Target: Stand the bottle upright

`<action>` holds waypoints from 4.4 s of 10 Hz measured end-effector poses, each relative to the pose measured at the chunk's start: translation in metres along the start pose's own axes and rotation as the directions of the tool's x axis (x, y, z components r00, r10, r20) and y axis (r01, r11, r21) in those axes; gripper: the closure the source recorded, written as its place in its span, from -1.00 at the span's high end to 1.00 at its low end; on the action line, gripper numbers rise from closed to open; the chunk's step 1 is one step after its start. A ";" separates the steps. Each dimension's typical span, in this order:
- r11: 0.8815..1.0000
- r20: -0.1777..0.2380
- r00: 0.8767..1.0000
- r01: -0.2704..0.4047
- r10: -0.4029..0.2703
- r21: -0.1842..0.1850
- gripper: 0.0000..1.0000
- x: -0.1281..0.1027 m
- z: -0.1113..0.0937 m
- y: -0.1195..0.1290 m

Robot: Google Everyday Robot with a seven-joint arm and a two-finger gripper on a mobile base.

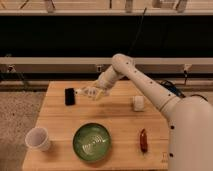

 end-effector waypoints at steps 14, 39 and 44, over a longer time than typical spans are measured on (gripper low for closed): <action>0.984 0.327 0.941 -0.137 0.092 0.116 -1.00 -0.012 0.015 0.019; 0.914 0.663 0.747 -0.301 0.049 0.272 -1.00 0.064 -0.001 -0.040; 0.905 0.684 0.728 -0.325 0.055 0.273 -1.00 0.079 0.004 -0.049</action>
